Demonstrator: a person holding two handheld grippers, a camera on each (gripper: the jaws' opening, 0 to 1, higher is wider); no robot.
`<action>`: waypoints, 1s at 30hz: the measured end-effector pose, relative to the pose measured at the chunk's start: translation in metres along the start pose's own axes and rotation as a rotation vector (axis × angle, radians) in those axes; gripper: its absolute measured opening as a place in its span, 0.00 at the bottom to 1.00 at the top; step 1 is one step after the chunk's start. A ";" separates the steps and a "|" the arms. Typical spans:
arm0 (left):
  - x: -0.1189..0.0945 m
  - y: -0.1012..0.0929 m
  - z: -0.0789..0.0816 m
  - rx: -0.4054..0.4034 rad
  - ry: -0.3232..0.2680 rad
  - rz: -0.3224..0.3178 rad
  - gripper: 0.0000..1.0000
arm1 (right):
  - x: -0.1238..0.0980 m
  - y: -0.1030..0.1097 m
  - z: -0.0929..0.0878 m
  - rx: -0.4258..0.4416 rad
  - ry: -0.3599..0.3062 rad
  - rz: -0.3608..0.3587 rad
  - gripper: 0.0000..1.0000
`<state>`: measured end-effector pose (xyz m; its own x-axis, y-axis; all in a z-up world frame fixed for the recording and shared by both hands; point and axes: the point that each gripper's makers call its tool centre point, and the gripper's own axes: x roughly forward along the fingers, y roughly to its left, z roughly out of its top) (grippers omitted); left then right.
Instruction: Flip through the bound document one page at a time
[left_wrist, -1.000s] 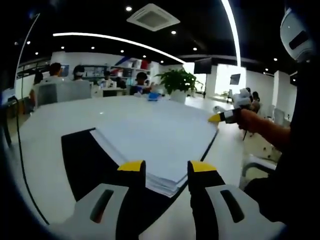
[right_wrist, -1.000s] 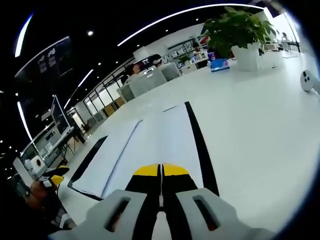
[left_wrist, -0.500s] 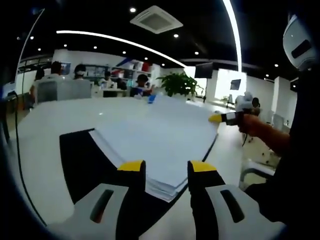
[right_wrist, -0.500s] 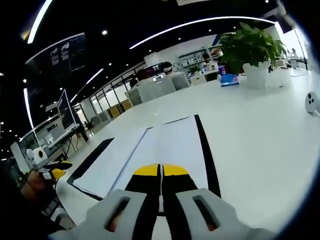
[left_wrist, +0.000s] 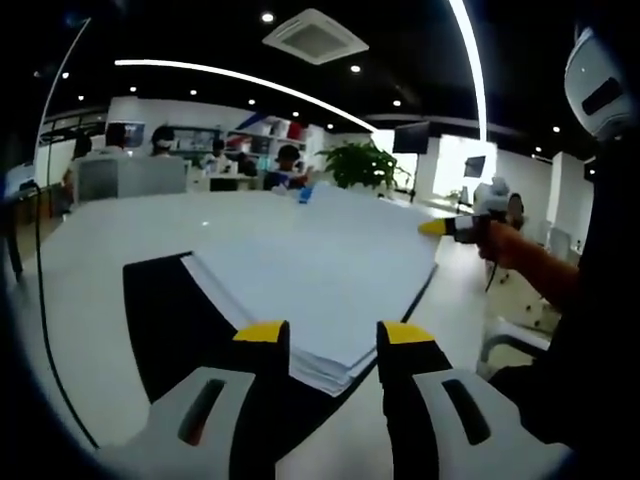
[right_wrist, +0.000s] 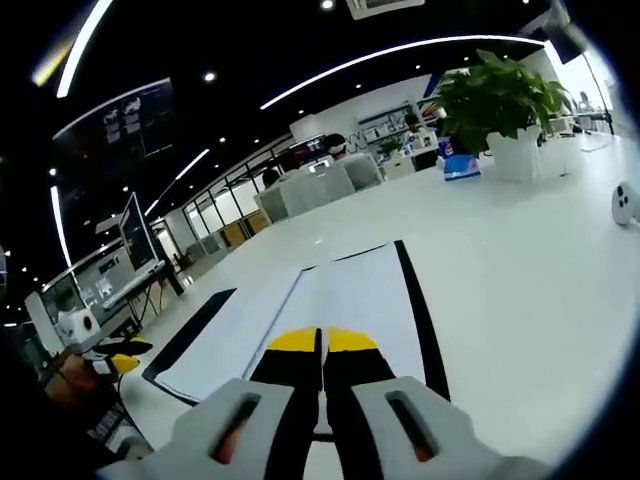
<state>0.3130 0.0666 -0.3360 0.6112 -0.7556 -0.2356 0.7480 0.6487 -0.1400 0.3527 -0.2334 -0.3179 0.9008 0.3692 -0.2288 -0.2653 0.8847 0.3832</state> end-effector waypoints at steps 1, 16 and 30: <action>0.000 0.001 0.000 -0.001 0.002 0.004 0.39 | 0.000 0.002 0.001 -0.006 -0.001 0.004 0.01; 0.005 -0.001 -0.004 -0.013 0.013 0.016 0.38 | -0.001 0.021 0.020 -0.010 -0.045 0.075 0.01; -0.001 0.006 -0.002 -0.010 0.016 0.034 0.37 | 0.005 0.057 0.038 -0.030 -0.078 0.154 0.01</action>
<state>0.3166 0.0720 -0.3385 0.6322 -0.7315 -0.2554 0.7242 0.6751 -0.1408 0.3550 -0.1922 -0.2631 0.8725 0.4786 -0.0987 -0.4111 0.8280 0.3813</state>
